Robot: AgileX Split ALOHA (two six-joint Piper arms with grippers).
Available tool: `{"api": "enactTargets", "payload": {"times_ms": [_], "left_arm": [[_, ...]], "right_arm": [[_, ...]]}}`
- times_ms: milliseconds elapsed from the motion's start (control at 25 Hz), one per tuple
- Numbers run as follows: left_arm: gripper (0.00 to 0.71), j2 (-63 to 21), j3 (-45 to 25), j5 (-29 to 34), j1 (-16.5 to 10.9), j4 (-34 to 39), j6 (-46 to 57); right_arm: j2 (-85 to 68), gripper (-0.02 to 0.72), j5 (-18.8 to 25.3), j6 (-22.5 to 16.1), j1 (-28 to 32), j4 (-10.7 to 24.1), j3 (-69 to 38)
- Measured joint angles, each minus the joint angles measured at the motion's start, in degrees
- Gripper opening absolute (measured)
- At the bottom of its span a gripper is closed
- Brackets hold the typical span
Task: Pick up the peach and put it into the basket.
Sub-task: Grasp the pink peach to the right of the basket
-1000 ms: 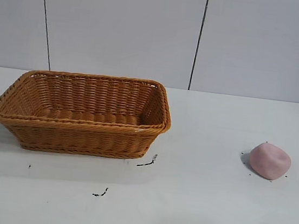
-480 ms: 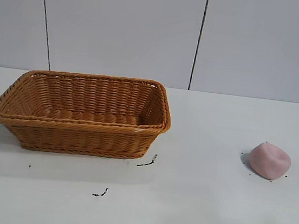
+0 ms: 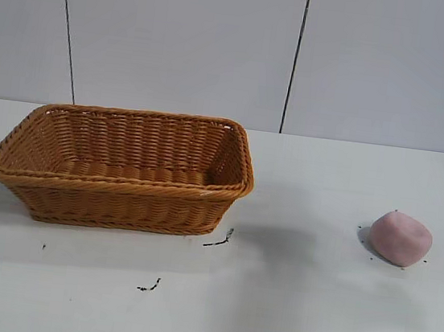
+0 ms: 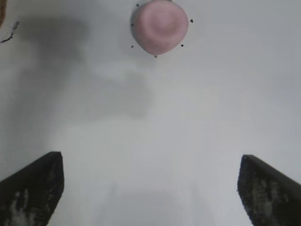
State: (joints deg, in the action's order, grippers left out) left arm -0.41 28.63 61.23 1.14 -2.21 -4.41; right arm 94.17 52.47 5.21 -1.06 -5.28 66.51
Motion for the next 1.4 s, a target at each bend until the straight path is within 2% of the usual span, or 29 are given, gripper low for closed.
{"api": "enactTargets", "payload": {"times_ms": [200,360,600,920,1400], "left_arm": [[0.692,0.0,0.0,0.0,0.0,0.0,0.0],[0.692,0.0,0.0,0.0,0.0,0.0,0.0],[0.692,0.0,0.0,0.0,0.0,0.0,0.0],[0.692,0.0,0.0,0.0,0.0,0.0,0.0],[0.692,0.0,0.0,0.0,0.0,0.0,0.0]], "right_arm": [[10.04,0.689,0.51,0.0,0.0,-0.14,9.16],[14.86,0.689,0.46,0.0,0.0,-0.14,12.45],[19.15,0.689,-0.2,0.0,0.0,-0.01,12.7],[26.07,0.689,-6.29,1.26,0.0,-0.13,12.85],[29.16,0.689,-8.19,1.3,0.0,-0.93,12.85]]}}
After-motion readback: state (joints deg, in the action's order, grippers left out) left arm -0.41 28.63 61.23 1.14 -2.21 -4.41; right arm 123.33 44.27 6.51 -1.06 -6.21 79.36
